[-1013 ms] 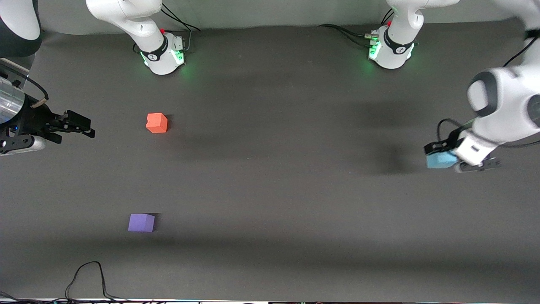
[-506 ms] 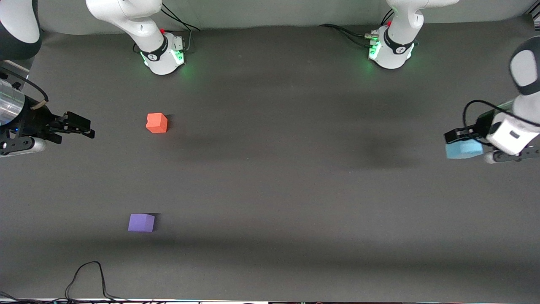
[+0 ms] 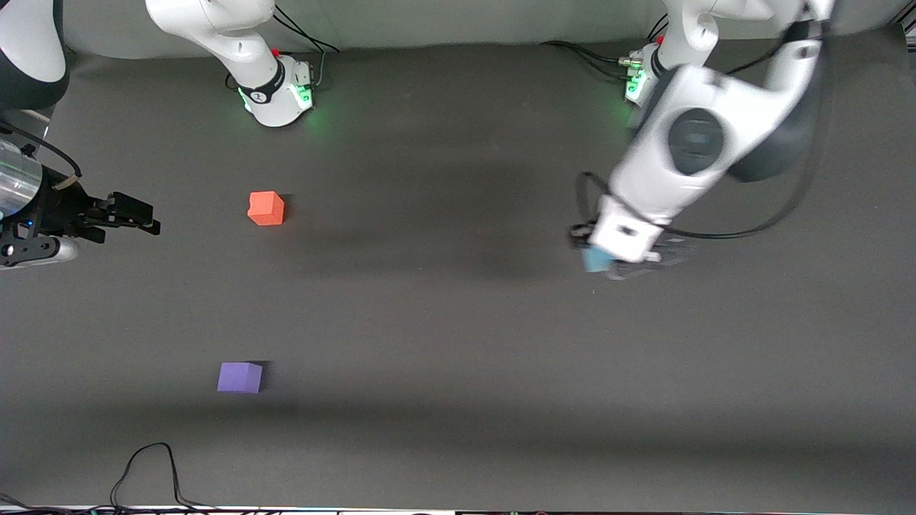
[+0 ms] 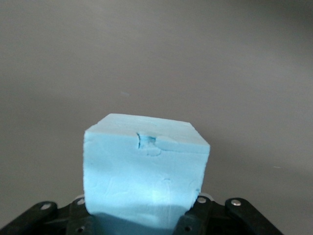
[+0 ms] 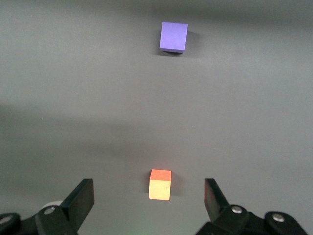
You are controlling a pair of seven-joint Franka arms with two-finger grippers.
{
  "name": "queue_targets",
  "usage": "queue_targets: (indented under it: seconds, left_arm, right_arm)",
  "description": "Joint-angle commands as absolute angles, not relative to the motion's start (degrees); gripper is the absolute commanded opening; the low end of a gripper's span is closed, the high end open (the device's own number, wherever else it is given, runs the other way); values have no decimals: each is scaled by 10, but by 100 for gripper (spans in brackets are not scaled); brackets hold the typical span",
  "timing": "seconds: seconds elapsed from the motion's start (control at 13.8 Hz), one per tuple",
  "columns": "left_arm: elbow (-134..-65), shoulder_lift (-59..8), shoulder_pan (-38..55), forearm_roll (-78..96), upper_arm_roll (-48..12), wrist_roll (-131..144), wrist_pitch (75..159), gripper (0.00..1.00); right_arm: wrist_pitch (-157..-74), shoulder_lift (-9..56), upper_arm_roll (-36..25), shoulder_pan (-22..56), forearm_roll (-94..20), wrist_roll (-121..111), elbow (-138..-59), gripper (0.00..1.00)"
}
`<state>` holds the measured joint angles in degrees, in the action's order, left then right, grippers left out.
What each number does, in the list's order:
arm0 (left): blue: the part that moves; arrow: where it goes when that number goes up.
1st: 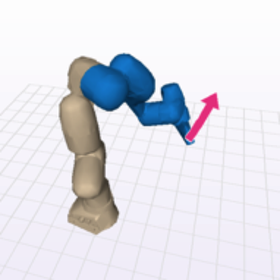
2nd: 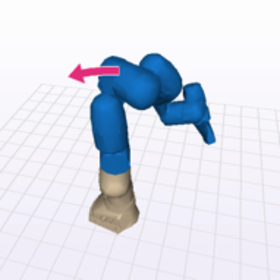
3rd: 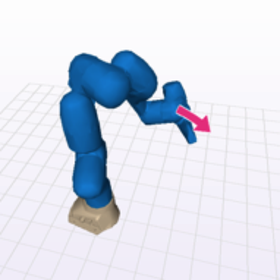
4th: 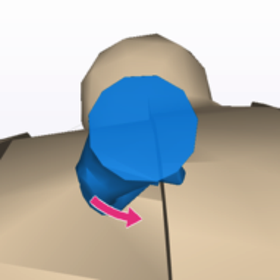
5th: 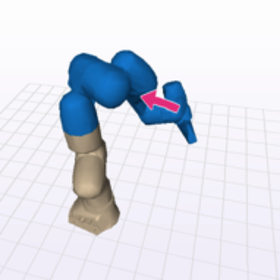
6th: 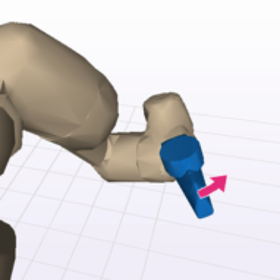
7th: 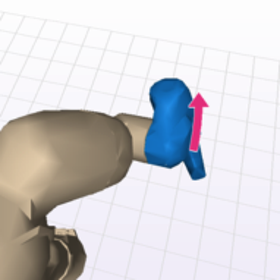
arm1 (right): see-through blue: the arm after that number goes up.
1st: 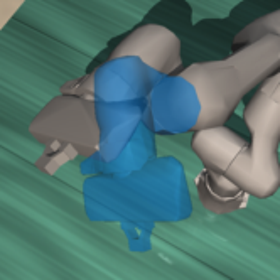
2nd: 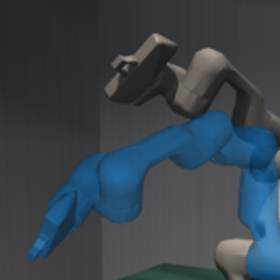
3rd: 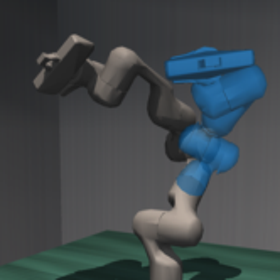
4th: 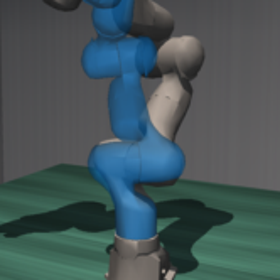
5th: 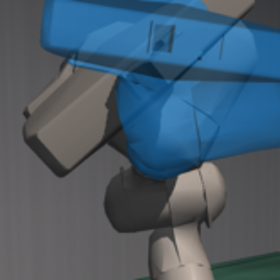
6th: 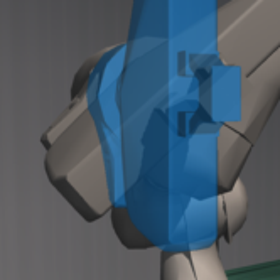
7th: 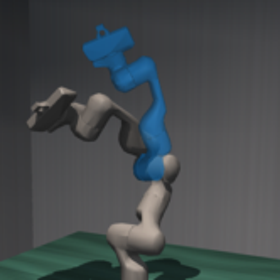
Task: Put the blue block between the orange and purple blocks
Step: 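Carry the blue block toward the table middle and release it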
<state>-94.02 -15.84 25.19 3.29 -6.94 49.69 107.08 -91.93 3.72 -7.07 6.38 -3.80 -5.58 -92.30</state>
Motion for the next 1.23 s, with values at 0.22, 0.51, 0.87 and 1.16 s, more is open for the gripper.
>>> queue_targets:
  seconds: [0.22, 0.51, 0.87, 1.16]
  left_arm:
    - [-802, -355, 381, -23, -59, 663, 1132, 12]
    - [-803, -439, 426, -25, -58, 713, 1265, 12]
    - [-809, -482, 437, -49, -55, 723, 1313, 81]
    - [-810, -456, 427, -51, -51, 720, 1289, 100]
  right_arm:
    - [-915, 42, -72, 68, -35, -47, -923, 100]
    - [-925, 54, -70, 70, -36, -47, -932, 100]
    - [-943, 63, -69, 71, -39, -47, -941, 100]
    - [-970, 74, -68, 89, -41, -40, -950, 100]
